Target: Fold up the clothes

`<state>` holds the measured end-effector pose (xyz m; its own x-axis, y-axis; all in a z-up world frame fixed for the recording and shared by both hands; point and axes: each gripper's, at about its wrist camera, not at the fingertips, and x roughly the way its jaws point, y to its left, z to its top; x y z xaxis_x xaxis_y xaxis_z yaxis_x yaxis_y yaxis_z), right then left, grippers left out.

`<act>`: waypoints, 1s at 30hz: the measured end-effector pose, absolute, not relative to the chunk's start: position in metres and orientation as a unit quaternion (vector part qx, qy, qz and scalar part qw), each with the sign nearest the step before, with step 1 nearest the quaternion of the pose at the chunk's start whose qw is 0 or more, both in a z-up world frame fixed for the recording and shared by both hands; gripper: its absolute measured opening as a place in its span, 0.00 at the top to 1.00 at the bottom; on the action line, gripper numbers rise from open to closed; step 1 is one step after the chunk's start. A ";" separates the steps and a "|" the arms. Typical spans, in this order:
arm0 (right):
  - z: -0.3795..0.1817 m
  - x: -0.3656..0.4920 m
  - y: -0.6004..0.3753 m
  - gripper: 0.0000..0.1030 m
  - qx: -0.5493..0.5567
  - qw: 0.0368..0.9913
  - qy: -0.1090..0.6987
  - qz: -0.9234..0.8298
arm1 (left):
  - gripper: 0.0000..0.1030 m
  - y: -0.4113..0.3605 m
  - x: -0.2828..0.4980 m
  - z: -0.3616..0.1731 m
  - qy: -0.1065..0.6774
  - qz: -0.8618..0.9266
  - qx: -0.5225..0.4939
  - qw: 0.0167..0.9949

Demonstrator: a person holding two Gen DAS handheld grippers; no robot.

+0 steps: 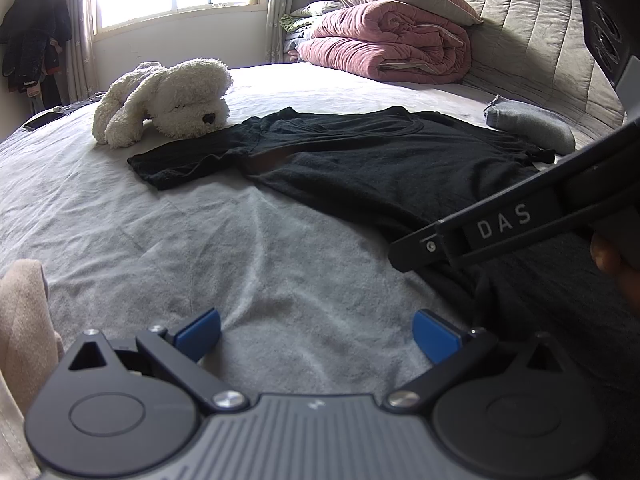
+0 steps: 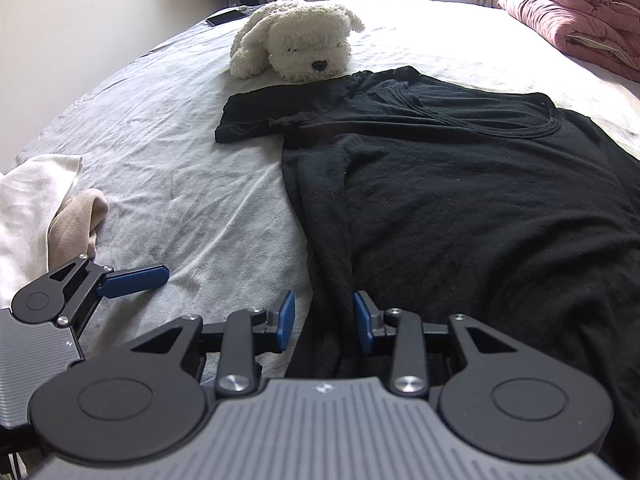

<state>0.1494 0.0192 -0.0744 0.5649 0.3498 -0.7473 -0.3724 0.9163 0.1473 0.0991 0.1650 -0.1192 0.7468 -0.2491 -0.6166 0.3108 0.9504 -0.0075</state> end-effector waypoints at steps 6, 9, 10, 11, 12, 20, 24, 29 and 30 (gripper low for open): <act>-0.075 0.149 0.020 0.63 -0.014 0.885 0.419 0.203 | 0.00 0.165 0.099 -0.119 0.323 -0.150 0.048 0.933; -0.075 0.149 0.021 0.63 -0.015 0.885 0.419 0.203 | 0.00 0.165 0.099 -0.119 0.323 -0.150 0.048 0.933; -0.076 0.149 0.022 0.62 -0.016 0.885 0.419 0.203 | 0.00 0.165 0.099 -0.119 0.323 -0.150 0.048 0.933; -0.076 0.148 0.022 0.62 -0.016 0.885 0.419 0.203 | 0.00 0.165 0.099 -0.119 0.323 -0.150 0.048 0.933; -0.076 0.149 0.022 0.62 -0.016 0.885 0.419 0.203 | 0.00 0.165 0.099 -0.119 0.323 -0.150 0.048 0.933; -0.077 0.149 0.023 0.61 -0.017 0.884 0.419 0.205 | 0.00 0.165 0.099 -0.119 0.323 -0.150 0.048 0.933; -0.077 0.149 0.022 0.61 -0.016 0.884 0.419 0.206 | 0.00 0.165 0.099 -0.119 0.323 -0.150 0.048 0.933; -0.077 0.149 0.023 0.61 -0.016 0.884 0.419 0.205 | 0.00 0.165 0.099 -0.120 0.323 -0.150 0.048 0.933; -0.077 0.149 0.023 0.61 -0.016 0.884 0.419 0.205 | 0.00 0.165 0.099 -0.120 0.323 -0.150 0.048 0.933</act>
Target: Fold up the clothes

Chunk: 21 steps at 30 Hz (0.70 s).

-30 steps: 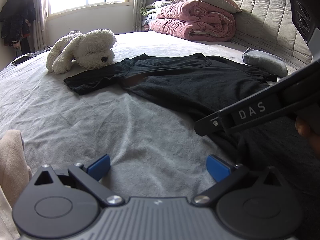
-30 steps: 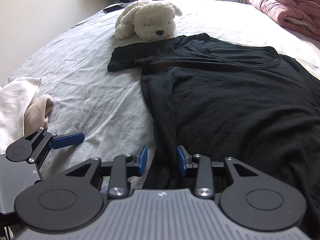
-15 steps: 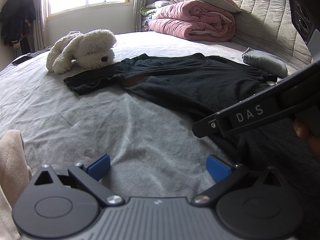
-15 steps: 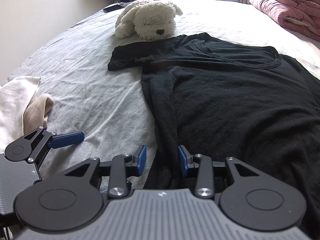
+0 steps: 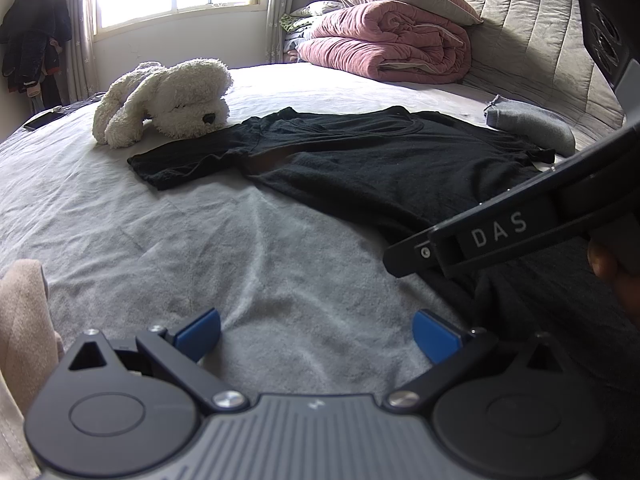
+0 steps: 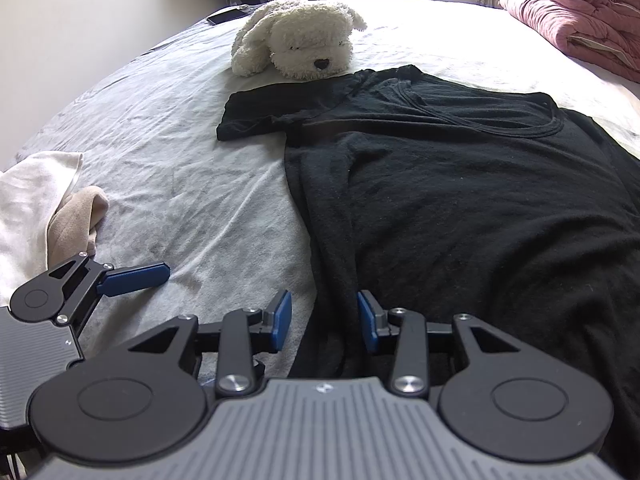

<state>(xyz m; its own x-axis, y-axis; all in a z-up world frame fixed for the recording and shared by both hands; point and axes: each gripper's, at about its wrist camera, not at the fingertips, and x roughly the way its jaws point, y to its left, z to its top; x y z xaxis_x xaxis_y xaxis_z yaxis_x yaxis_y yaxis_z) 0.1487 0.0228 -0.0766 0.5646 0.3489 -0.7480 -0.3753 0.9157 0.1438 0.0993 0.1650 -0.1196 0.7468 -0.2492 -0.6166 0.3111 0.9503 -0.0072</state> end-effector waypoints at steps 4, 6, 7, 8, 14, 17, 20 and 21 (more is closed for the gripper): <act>-0.076 0.148 0.022 0.61 -0.014 0.884 0.419 0.205 | 0.00 0.165 0.099 -0.120 0.323 -0.150 0.048 0.933; -0.076 0.148 0.022 0.60 -0.014 0.884 0.419 0.205 | 0.00 0.165 0.099 -0.120 0.323 -0.150 0.048 0.933; -0.076 0.148 0.022 0.60 -0.014 0.884 0.419 0.205 | 0.00 0.165 0.099 -0.120 0.323 -0.150 0.048 0.933; -0.077 0.148 0.022 0.60 -0.014 0.884 0.419 0.205 | 0.00 0.165 0.099 -0.120 0.323 -0.150 0.048 0.933; -0.075 0.147 0.022 0.60 -0.013 0.885 0.417 0.205 | 0.00 0.165 0.099 -0.120 0.323 -0.150 0.048 0.933; -0.073 0.147 0.021 0.60 -0.011 0.886 0.416 0.204 | 0.00 0.165 0.099 -0.120 0.323 -0.150 0.048 0.933; -0.069 0.146 0.019 0.60 -0.007 0.888 0.412 0.203 | 0.00 0.165 0.100 -0.120 0.323 -0.150 0.048 0.933; -0.067 0.146 0.018 0.60 -0.005 0.889 0.410 0.202 | 0.00 0.165 0.100 -0.120 0.323 -0.150 0.048 0.933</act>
<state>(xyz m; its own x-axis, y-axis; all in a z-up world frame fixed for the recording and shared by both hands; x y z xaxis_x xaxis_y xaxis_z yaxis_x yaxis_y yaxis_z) 0.1457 0.0184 -0.0672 0.5818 0.3557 -0.7314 -0.3645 0.9180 0.1565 0.0995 0.1654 -0.1197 0.7467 -0.2493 -0.6166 0.3114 0.9502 -0.0071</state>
